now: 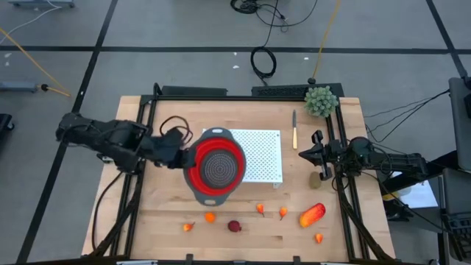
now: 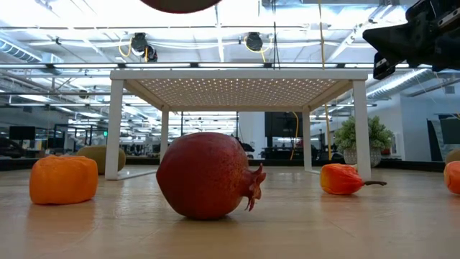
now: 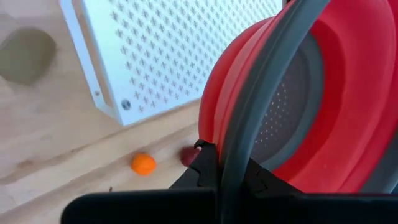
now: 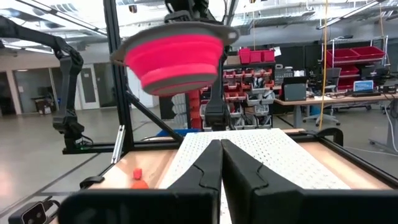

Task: Pick & Place Fruit
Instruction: Put the strainer bowl on the shelf

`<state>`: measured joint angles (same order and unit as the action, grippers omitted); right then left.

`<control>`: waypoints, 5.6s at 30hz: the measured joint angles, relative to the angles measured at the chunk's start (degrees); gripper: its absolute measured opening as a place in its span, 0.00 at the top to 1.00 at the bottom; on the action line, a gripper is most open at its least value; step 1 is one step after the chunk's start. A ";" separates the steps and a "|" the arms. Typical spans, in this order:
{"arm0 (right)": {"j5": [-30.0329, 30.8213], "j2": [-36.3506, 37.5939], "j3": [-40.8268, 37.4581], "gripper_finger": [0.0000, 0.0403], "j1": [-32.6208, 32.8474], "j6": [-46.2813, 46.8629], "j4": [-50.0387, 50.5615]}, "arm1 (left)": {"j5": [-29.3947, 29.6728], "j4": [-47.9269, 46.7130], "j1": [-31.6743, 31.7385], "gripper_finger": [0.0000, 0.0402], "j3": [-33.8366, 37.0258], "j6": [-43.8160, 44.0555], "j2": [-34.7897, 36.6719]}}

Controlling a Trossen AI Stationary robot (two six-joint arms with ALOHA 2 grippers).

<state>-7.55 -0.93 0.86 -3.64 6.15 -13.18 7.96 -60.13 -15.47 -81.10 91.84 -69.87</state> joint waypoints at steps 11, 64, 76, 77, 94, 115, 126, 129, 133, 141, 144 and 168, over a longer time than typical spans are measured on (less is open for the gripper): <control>-0.02 0.00 0.00 1.00 -0.01 0.00 2.12 | -9.15 -10.86 9.44 1.00 -13.47 -7.62 -9.02; -0.24 0.00 -0.01 1.00 0.00 2.12 2.89 | -20.17 -9.79 22.79 1.00 -10.10 -31.55 -15.36; -0.26 0.00 0.00 1.00 -0.02 2.14 3.29 | -22.85 -7.07 24.61 1.00 -5.71 -35.35 -15.38; -0.25 0.00 0.00 1.00 0.00 2.14 3.33 | -22.89 -7.09 24.76 1.00 -5.71 -35.58 -15.38; -0.26 0.00 -0.01 1.00 0.00 2.14 3.42 | -22.46 -4.59 24.69 1.00 -5.71 -36.23 -15.38; -0.26 0.02 0.00 1.00 -0.01 2.14 3.37 | -20.31 -5.23 22.70 1.00 -5.64 -35.54 -16.01; -0.28 0.02 0.00 1.00 -0.01 2.15 3.22 | -18.89 -5.78 23.58 1.00 -5.64 -36.35 -16.03; -0.28 0.02 0.00 1.00 -0.02 2.14 3.22 | -18.57 -5.80 24.02 1.00 -5.64 -36.53 -16.03; -0.28 0.02 -0.01 1.00 0.00 2.14 3.23 | -19.82 -5.76 24.49 1.00 -5.64 -37.23 -16.03; -0.28 0.02 -0.01 1.00 -0.01 2.16 3.22 | -20.42 -5.46 24.51 1.00 -5.31 -37.32 -16.03; -0.34 0.02 0.00 1.00 0.00 2.16 3.25 | -20.52 -5.60 24.54 1.00 -2.98 -36.24 -16.03; -1.73 0.02 -0.02 1.00 -0.02 2.14 2.20 | -18.61 -4.41 25.10 0.98 -1.18 -36.74 -13.78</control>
<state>-9.28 -0.91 0.84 -3.66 8.29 -10.98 -10.66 -64.54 9.63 -82.28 55.10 -83.66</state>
